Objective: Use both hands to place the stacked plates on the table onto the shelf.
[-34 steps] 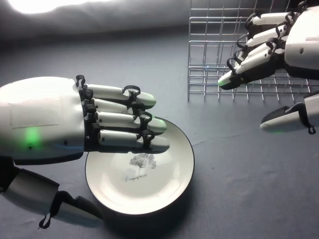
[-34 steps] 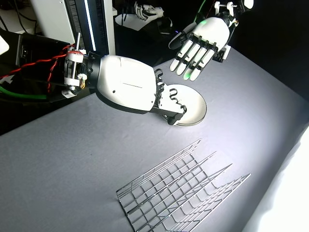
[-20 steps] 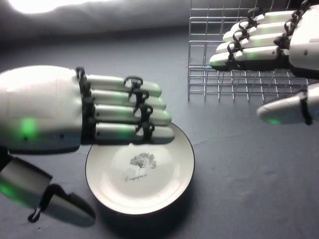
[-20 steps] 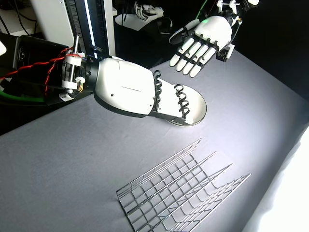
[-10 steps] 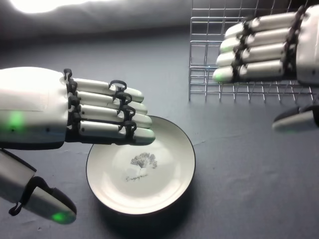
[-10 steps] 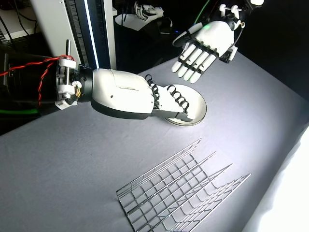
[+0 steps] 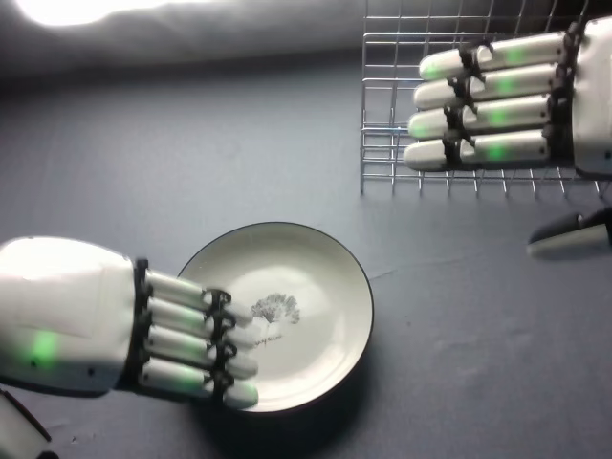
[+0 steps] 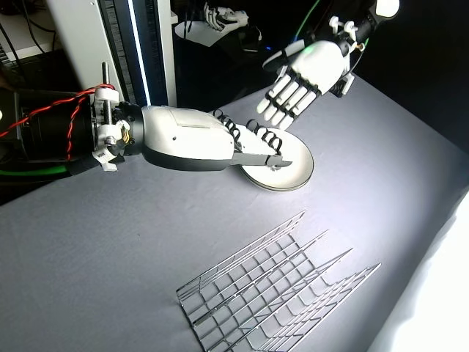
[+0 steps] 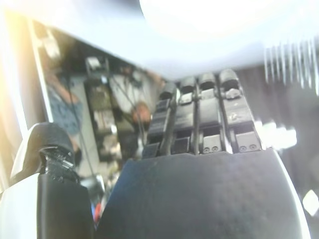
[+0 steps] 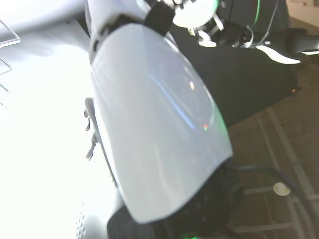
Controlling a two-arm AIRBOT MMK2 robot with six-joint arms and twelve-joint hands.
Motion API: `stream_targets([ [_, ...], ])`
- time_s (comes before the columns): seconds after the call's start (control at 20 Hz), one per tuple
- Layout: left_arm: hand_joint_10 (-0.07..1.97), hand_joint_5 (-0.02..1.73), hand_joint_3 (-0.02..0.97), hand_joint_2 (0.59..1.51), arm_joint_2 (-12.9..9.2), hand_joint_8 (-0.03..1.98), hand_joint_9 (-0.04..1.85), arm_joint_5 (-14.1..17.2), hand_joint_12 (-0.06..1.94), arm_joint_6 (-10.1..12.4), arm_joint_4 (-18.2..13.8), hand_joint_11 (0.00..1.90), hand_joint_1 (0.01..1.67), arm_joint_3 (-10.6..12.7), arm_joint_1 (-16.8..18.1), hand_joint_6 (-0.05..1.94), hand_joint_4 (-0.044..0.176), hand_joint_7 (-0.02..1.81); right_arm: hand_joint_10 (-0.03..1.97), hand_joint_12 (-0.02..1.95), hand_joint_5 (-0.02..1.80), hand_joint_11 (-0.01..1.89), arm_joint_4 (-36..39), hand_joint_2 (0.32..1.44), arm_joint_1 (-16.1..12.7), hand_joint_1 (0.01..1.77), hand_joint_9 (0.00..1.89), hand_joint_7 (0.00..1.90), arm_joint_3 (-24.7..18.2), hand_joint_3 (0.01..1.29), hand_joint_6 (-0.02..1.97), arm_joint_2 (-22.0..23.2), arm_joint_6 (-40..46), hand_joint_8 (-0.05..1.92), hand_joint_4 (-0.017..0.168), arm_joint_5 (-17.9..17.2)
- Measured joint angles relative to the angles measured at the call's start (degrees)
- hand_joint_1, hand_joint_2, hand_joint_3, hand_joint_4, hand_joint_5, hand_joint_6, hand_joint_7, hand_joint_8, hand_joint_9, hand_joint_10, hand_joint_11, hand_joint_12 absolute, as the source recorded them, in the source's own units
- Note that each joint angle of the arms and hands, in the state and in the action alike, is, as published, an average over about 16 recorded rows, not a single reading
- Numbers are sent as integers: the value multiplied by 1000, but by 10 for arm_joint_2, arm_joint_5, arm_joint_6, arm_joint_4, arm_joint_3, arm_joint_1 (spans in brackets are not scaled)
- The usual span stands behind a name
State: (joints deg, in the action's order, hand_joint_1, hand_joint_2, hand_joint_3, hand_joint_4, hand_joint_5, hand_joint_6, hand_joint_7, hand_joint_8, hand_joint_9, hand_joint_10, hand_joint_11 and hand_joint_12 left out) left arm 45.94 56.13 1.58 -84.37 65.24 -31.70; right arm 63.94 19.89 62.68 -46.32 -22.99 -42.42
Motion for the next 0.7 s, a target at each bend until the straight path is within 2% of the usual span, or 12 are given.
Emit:
stream_targets([
  [0.4,7,60,15,1080,26,0,64,-49,58,-30,-10,32,18,21,-32,-3,0,70,20,207,87,21,-10,1290,5,13,79,113,1,14,23,0,-12,13,4,5],
  [0.7,7,55,15,1089,40,-1,60,-68,58,-51,-14,26,18,44,-40,-4,1,65,20,238,83,21,-18,1297,6,13,75,108,1,15,23,0,-22,13,4,8],
])
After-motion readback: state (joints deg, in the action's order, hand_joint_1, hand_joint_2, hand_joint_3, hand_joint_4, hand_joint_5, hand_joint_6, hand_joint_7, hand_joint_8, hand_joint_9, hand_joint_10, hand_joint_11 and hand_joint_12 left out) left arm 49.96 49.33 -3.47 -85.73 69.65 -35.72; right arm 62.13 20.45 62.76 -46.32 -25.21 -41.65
